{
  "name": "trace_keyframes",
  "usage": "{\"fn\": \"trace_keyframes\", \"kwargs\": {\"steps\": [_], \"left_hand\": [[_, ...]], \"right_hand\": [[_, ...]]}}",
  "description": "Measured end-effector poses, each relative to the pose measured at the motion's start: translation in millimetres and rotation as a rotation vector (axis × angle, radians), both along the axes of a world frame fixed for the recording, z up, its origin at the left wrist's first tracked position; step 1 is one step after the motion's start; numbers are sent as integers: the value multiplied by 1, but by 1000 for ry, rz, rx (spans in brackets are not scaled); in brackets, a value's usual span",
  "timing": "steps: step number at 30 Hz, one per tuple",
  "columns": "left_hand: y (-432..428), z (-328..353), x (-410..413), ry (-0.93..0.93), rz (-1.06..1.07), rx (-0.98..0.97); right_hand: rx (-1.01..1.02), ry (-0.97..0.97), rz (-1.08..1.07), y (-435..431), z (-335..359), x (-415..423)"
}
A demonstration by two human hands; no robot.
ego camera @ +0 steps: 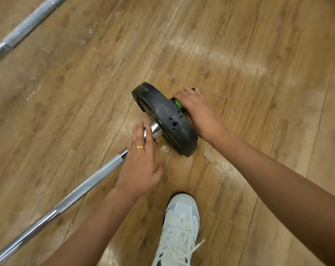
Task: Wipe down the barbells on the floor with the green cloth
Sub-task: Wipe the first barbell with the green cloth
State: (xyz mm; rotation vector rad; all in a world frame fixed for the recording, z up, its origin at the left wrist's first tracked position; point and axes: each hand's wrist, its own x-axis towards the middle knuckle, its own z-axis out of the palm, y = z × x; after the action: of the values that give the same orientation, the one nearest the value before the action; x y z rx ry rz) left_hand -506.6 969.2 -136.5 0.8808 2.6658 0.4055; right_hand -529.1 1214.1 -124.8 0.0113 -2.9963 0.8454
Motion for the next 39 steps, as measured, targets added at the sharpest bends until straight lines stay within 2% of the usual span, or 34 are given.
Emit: {"fn": "trace_keyframes", "kwargs": {"steps": [4, 9, 17, 22, 27, 33, 36, 39], "left_hand": [[0, -2, 15, 22, -22, 27], [3, -6, 32, 31, -29, 57], [7, 4, 34, -113, 18, 84], [-4, 22, 19, -224, -15, 29], [-49, 58, -6, -90, 48, -28], [-119, 122, -35, 110, 239, -76], [-146, 134, -42, 176, 299, -64], [-173, 115, -48, 181, 372, -84]], "right_hand": [[-32, 2, -117, -2, 3, 15], [0, -43, 39, 0, 6, 13], [35, -79, 85, 3, 17, 19], [131, -39, 21, 0, 49, 17], [254, 106, 21, -20, 106, 6], [341, 144, 211, -78, 176, -13], [372, 136, 295, -116, 190, -27], [410, 81, 421, -157, 177, -49]]}}
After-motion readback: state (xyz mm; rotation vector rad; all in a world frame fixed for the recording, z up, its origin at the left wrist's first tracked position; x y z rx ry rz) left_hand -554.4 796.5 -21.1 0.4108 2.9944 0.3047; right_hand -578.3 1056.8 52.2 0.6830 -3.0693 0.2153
